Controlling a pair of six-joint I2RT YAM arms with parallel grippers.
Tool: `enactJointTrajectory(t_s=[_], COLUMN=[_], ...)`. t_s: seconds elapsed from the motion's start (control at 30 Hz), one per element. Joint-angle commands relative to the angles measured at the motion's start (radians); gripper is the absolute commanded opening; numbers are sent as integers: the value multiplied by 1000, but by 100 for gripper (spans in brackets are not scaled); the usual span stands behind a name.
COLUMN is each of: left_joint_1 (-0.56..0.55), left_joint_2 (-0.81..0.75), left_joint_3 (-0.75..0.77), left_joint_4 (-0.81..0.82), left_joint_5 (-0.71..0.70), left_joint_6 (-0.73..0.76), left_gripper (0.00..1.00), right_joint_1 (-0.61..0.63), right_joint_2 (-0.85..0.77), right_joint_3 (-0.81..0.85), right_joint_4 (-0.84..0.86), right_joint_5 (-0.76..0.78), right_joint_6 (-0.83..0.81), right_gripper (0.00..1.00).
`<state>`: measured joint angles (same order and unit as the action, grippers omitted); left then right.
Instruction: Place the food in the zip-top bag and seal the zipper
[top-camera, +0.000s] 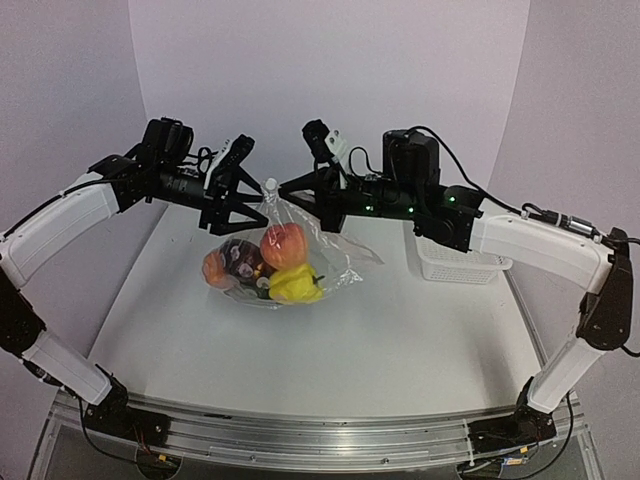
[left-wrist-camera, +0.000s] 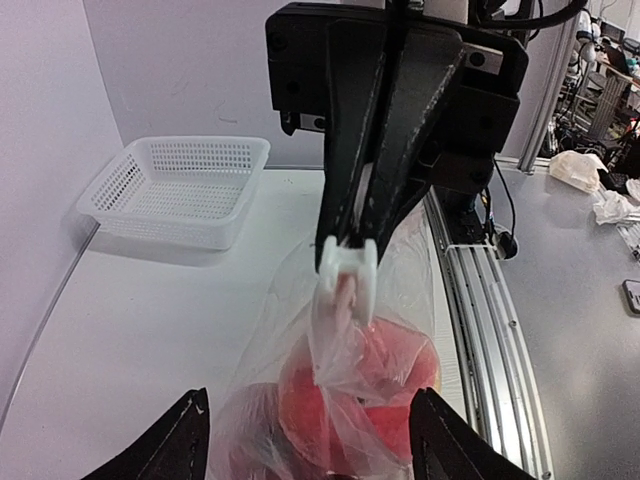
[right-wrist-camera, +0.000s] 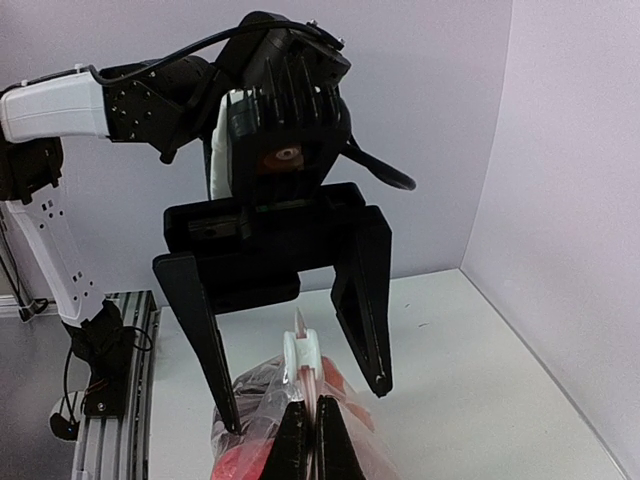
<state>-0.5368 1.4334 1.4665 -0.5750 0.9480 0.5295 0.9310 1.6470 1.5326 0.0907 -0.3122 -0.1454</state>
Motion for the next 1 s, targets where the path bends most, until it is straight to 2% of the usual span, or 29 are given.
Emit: enactJointTrajectory(t_s=[0.0,0.07,0.2,0.27,0.33,0.43,0.57,0.63,0.7,0.73,0.83,0.97], left_joint_1=[-22,-26,-27,-27,-26,-26,-28,-32,-37,-39,-44,-51], left_joint_2=[12,15,21,17,12,4,-11,-17,-20,-20,-22,-23], left_joint_3=[56,52,56,57,55,52,41,37,36,36,32,32], left_joint_4=[58,73,85,81,72,51,31,31,32,34,37,40], left_joint_5=[78,88,87,91,87,58,-6,-42,-72,-83,-99,-113], left_joint_6=[-39,-55,-74,-71,-64,-41,-4,20,39,46,64,71], left_gripper=[66,59,36,16,2,0,0,0,0,0,0,0], right_joint_1=[1,1,1,1,-2,-12,-13,-13,-12,-12,-5,28], right_joint_2=[-33,-30,-24,-24,-24,-33,-39,-24,-10,-3,20,50], right_joint_3=[6,5,8,3,-5,-25,-4,51,96,118,173,216], right_joint_4=[128,136,142,142,142,127,13,-63,-124,-149,-200,-250], right_joint_5=[-36,-43,-63,-65,-66,-74,-71,-81,-102,-114,-142,-100], right_joint_6=[36,41,52,52,50,30,-61,-86,-109,-113,-134,-227], right_gripper=[0,0,0,0,0,0,3,18,41,46,52,53])
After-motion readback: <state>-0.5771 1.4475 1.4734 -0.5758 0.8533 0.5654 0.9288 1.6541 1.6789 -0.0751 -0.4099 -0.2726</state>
